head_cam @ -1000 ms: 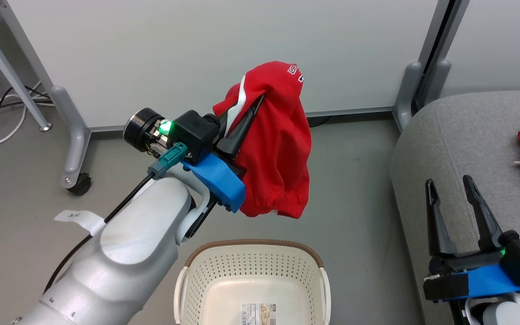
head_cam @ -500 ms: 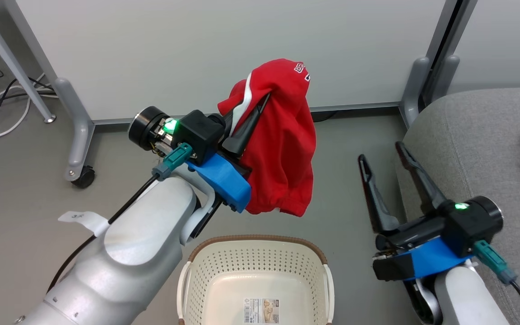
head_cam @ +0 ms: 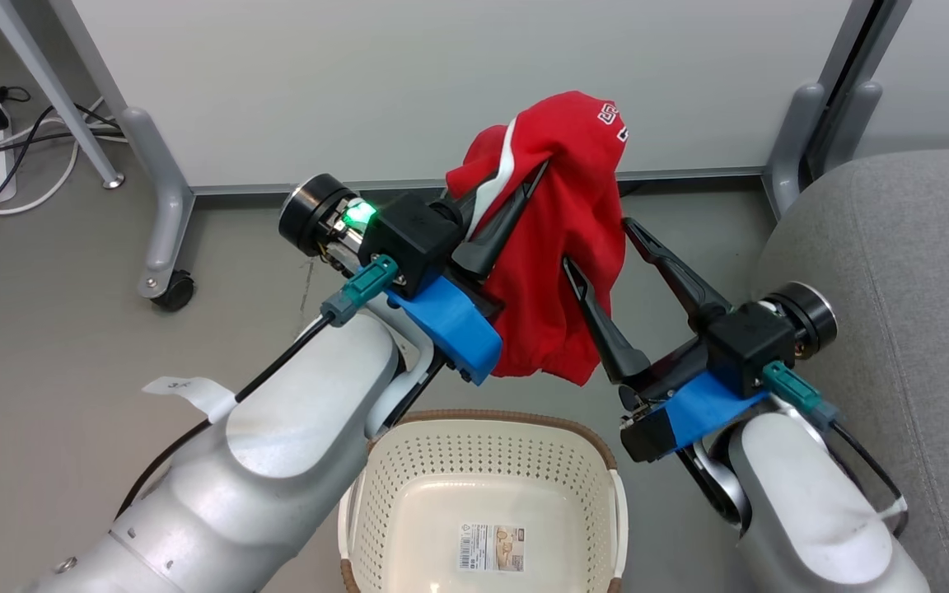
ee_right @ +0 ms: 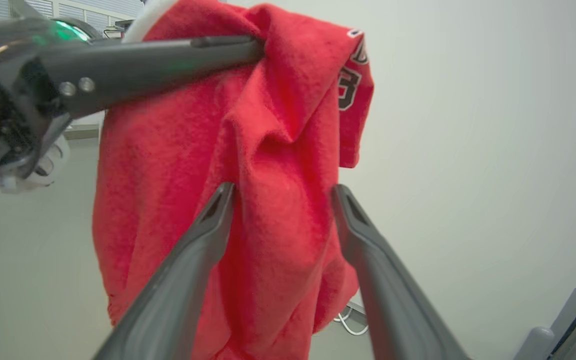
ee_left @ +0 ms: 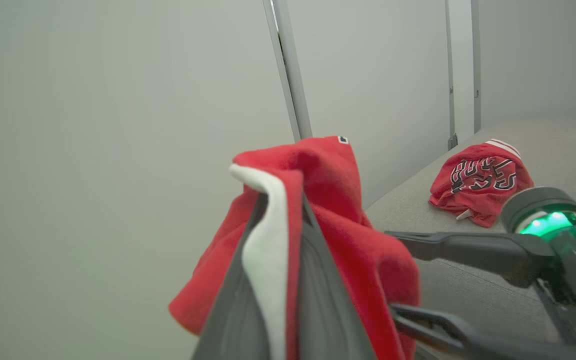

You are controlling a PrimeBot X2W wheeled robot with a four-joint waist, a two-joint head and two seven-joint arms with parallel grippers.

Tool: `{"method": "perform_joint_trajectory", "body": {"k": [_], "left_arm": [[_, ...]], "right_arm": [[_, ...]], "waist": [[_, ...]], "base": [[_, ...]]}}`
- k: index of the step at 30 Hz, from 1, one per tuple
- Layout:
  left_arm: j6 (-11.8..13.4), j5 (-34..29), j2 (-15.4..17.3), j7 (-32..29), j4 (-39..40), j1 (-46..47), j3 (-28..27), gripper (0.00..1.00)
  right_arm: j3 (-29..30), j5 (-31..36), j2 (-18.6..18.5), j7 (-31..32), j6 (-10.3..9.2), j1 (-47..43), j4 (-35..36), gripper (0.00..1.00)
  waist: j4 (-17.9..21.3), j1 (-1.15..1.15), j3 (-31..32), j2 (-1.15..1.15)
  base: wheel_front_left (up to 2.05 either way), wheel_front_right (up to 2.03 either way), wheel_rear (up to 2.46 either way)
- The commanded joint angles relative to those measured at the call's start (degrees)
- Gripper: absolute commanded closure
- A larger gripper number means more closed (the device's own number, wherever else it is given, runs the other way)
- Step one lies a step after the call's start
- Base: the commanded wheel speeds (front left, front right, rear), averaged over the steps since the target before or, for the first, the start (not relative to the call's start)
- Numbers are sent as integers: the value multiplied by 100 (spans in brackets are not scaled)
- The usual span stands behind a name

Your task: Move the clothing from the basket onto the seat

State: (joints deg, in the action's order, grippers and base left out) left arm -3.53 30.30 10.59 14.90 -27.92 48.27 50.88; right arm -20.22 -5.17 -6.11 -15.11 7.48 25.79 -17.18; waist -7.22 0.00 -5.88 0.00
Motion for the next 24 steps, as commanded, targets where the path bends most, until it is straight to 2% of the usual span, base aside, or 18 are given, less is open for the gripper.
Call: {"method": "perform_joint_trajectory", "body": {"k": [1, 9, 14, 15, 16, 17, 24], "left_arm": [[-9, -27, -17, 27, 25, 89, 17, 100], [-81, -105, -133, 32, 98, 163, 150, 100], [-114, -107, -180, 30, 134, 148, 223, 100], [-122, -104, -182, 30, 133, 151, 229, 100], [-128, -105, -183, 30, 129, 157, 235, 100], [-128, -101, -188, 31, 127, 162, 236, 100], [-131, -90, -165, 34, 97, 139, 220, 100]], "right_arm": [[-41, 20, -50, -7, 3, 187, -185, 0], [-269, -65, -130, -7, 3, 843, -996, 0], [-584, -361, -138, -7, 3, 1091, -1310, 0], [-661, -439, -148, -7, 3, 1124, -1368, 19], [-701, -510, -149, -7, 3, 1170, -1392, 95], [-731, -565, -163, -7, 3, 1203, -1408, 100], [-803, -753, -222, -7, 3, 1183, -1405, 100]], "waist": [[-24, 0, -28, 0], [-104, 0, -79, 0], [-114, 0, -75, 0], [-115, 0, -73, 0], [-116, 0, -72, 0], [-115, 0, -72, 0], [-107, 0, -63, 0]], "base": [[0, 0, 0], [0, 0, 0], [0, 0, 0], [0, 0, 0], [0, 0, 0], [0, 0, 0], [0, 0, 0]]}}
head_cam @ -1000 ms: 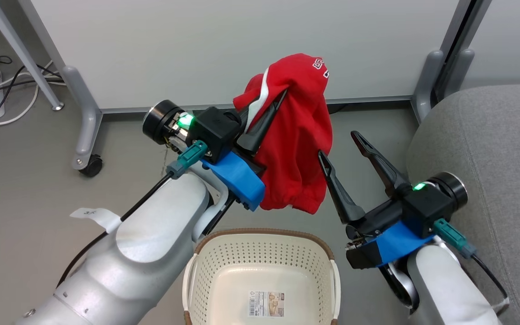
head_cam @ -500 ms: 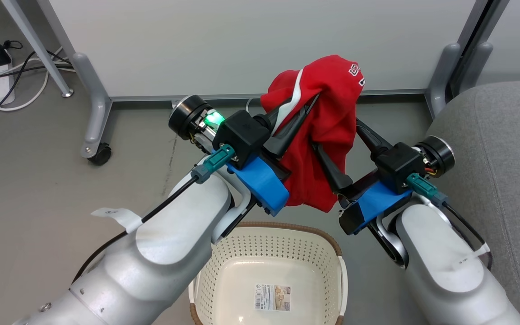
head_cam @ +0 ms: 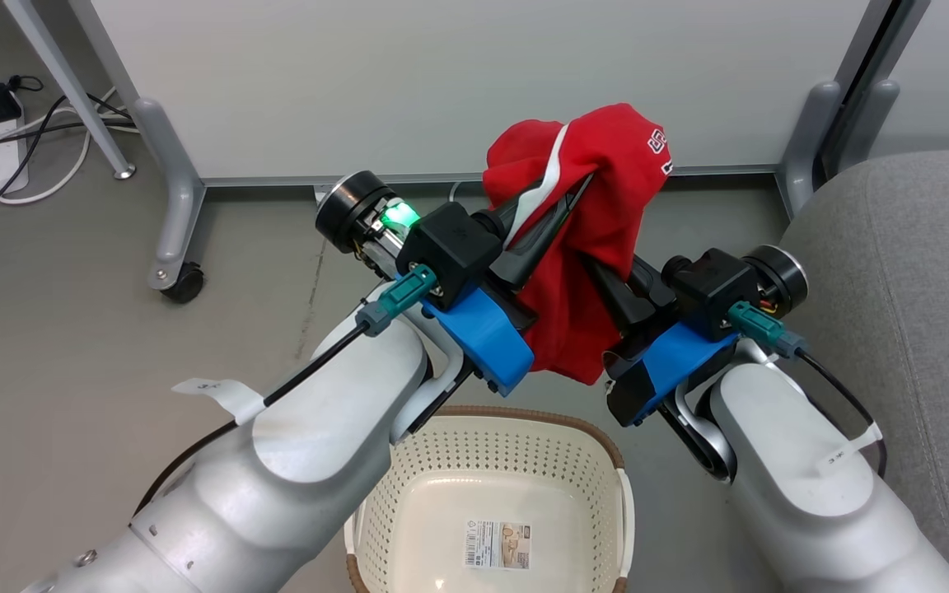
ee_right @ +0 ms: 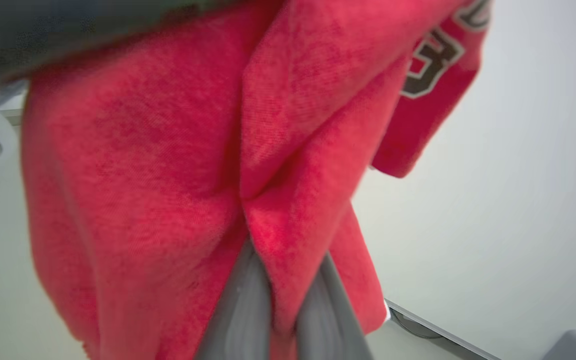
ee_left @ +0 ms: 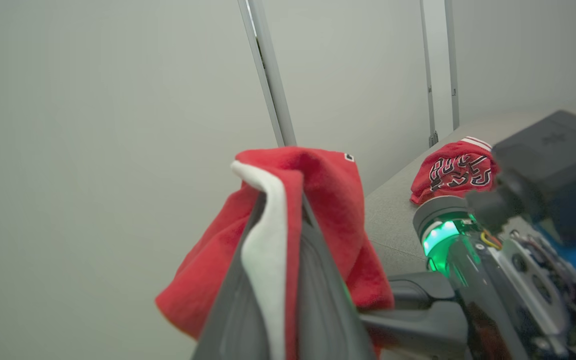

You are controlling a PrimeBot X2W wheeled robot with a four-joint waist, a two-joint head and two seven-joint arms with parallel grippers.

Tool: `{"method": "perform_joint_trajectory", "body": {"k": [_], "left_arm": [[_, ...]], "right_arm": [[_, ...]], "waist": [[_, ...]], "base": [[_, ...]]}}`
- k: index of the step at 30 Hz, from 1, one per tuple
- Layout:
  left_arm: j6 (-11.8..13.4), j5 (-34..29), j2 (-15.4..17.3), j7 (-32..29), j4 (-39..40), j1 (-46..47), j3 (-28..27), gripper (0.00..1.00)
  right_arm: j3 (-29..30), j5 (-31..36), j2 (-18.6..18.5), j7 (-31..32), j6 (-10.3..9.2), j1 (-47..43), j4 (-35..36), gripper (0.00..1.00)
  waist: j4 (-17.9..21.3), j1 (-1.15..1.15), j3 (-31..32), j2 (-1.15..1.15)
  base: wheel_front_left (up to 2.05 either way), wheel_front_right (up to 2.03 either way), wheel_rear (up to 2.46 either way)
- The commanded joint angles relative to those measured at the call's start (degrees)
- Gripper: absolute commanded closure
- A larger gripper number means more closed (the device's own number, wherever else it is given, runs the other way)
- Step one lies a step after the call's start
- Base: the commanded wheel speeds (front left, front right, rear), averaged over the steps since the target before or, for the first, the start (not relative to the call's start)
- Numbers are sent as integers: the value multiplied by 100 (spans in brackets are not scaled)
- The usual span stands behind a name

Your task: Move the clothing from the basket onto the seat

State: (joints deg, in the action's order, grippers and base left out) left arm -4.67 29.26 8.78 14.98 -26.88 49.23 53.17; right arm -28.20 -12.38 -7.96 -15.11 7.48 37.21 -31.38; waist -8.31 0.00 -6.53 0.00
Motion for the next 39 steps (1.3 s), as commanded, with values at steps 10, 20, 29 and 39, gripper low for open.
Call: {"method": "perform_joint_trajectory", "body": {"k": [10, 20, 29, 39], "left_arm": [[-15, 18, 38, 28, -44, -42, -7, 100], [57, 21, 62, 28, -115, -101, -6, 0], [158, -80, 164, 28, -137, -174, 3, 0], [216, -111, 307, 25, -7, -307, -13, 0]], "right_arm": [[-2, -64, -60, -7, 3, -79, 98, 100], [51, -82, -70, -7, 3, -199, 142, 100], [220, -113, -42, -7, 3, -286, 242, 100], [790, -23, 12, -8, 3, -567, 497, 100]], "waist": [[14, 0, 50, 0], [14, 0, 80, 0], [58, 0, 39, 0], [340, 0, -145, 0]], "base": [[0, 0, 0], [0, 0, 0], [0, 0, 0], [0, 0, 0]]}}
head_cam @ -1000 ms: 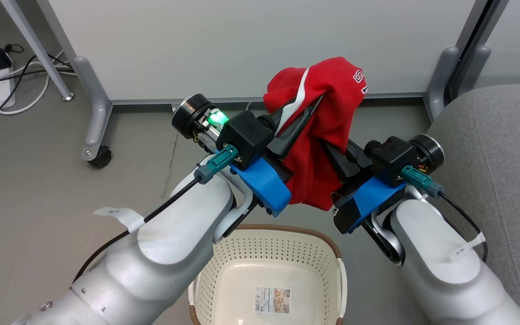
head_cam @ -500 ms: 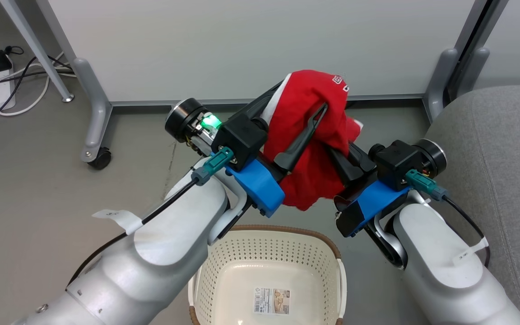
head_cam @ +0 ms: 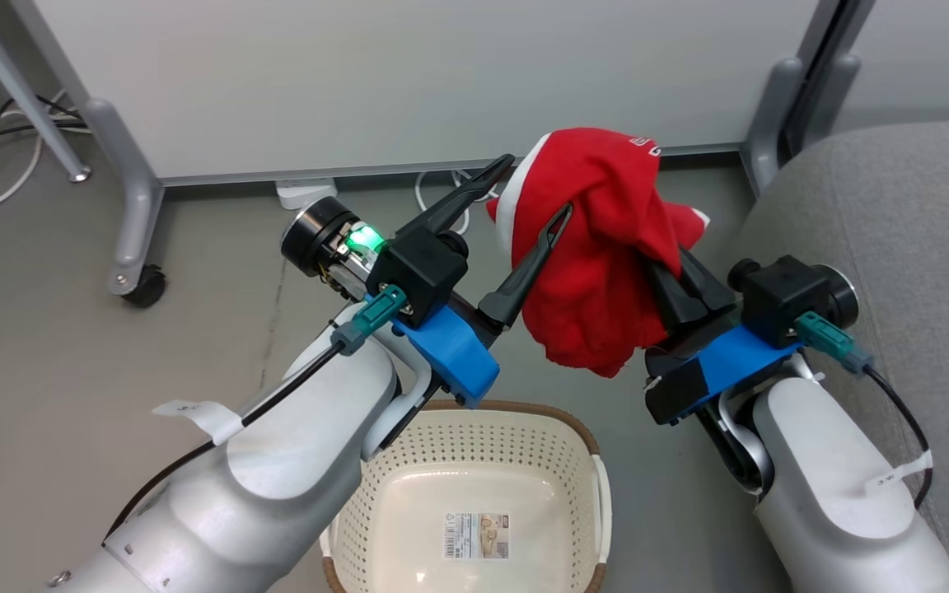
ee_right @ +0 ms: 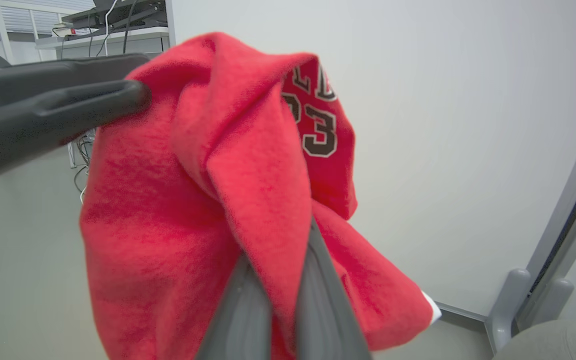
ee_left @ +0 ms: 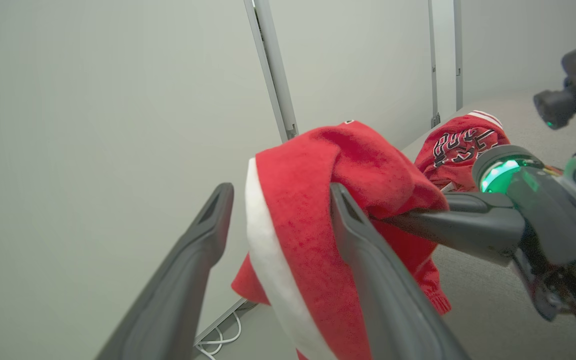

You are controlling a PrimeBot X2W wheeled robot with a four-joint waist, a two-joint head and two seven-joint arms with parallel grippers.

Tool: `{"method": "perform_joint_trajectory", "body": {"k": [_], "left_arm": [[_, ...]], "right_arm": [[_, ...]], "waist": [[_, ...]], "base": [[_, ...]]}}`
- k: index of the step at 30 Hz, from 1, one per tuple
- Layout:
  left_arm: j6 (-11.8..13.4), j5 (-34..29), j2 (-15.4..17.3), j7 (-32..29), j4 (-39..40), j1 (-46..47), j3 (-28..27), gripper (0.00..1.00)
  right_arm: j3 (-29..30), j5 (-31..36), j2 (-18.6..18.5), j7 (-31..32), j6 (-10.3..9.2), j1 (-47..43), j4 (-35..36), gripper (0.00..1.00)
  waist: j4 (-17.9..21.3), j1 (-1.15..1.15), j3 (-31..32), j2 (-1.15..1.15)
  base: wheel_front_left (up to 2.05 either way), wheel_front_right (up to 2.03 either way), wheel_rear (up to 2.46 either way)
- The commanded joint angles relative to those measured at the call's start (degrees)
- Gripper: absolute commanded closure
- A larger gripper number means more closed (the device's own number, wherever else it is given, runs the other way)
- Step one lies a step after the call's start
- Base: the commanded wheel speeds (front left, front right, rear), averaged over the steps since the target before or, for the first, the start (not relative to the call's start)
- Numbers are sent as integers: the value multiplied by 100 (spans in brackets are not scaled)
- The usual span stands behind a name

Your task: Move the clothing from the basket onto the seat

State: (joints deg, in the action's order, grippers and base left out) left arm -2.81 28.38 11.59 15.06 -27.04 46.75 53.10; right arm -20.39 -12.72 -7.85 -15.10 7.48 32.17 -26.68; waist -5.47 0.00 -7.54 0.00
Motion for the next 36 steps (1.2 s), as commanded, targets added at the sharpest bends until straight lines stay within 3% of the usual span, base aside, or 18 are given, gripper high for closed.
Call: {"method": "perform_joint_trajectory", "body": {"k": [1, 21, 36], "left_arm": [[34, -24, 37, 16, 28, -60, -9, 0], [-49, -74, 16, 10, 181, -17, 232, 0], [-51, -102, 8, -2, 154, 40, 399, 0]], "right_arm": [[82, 21, 3, -9, 3, -97, 63, 100], [1334, 297, 259, -9, 3, -768, 968, 100], [1918, 394, 399, -9, 3, -1483, 1583, 100]], "waist": [[105, 0, -70, 0], [1445, 0, -588, 0], [2251, 0, -731, 0]], "base": [[0, 0, 0], [0, 0, 0], [0, 0, 0]]}}
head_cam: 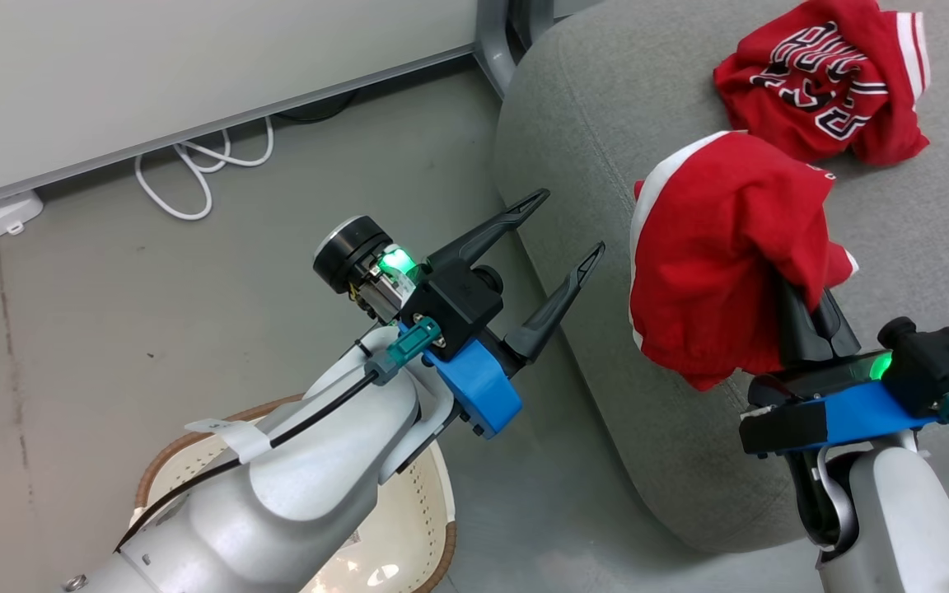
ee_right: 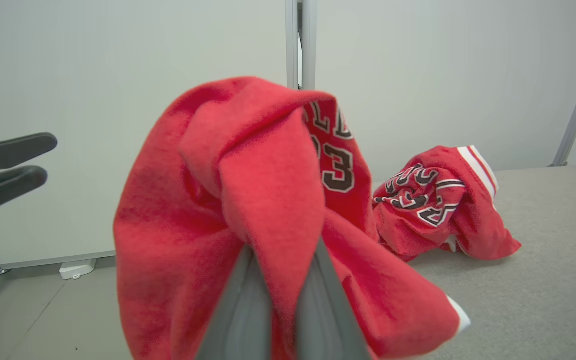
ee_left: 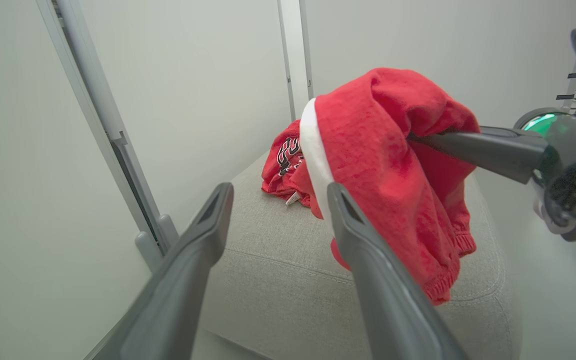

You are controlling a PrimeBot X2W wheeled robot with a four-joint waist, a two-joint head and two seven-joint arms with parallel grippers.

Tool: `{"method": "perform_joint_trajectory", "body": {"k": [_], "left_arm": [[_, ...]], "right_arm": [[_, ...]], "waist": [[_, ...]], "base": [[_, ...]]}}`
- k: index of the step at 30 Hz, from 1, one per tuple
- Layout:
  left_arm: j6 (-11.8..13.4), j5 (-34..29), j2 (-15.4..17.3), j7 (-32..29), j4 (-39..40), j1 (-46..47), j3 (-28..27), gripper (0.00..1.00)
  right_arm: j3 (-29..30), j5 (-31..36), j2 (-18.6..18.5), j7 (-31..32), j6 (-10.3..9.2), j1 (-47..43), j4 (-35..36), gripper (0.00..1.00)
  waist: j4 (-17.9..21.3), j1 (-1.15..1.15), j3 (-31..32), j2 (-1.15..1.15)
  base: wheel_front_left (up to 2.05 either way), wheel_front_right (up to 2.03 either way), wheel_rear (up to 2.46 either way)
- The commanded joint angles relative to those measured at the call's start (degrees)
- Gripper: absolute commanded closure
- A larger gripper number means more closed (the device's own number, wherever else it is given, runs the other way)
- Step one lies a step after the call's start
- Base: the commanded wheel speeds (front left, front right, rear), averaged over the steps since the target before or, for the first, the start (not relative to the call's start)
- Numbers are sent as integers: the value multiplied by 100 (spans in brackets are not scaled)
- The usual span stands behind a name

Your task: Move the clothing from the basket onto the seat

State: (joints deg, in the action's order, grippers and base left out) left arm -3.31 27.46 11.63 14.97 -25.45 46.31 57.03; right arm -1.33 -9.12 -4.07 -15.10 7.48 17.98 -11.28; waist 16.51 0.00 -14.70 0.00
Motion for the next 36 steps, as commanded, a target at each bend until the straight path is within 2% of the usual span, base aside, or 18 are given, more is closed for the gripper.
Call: {"method": "perform_joint_trajectory", "body": {"k": [1, 12, 21, 26, 30, 36], "left_arm": [[-1, -8, -3, 7, -11, 90, 12, 0], [3, 21, 2, 10, -5, 114, 47, 0], [92, -38, 104, -48, 153, 400, -31, 0], [63, -166, 174, -129, 313, 718, -14, 0], [40, -296, 249, -203, 435, 1002, 1, 0], [66, -450, 441, -282, 670, 1381, -47, 0]], "right_arm": [[27, 36, 30, -9, 3, -95, 58, 100], [167, 58, 82, -9, 3, -62, 171, 100], [354, 147, -123, -9, 3, 954, 383, 100], [861, 248, -444, -9, 3, 1933, 569, 100], [1459, 301, -847, -9, 3, 2789, 713, 100], [2192, 378, -1663, -7, 2, 3752, 723, 100]], "waist": [[72, 0, -14, 0], [37, 0, -38, 0], [-146, 0, -555, 0], [-380, 0, -1202, 0], [-557, 0, -1755, 0], [-630, 0, -2562, 0]], "base": [[0, 0, 0], [0, 0, 0], [0, 0, 0], [0, 0, 0], [0, 0, 0], [0, 0, 0]]}}
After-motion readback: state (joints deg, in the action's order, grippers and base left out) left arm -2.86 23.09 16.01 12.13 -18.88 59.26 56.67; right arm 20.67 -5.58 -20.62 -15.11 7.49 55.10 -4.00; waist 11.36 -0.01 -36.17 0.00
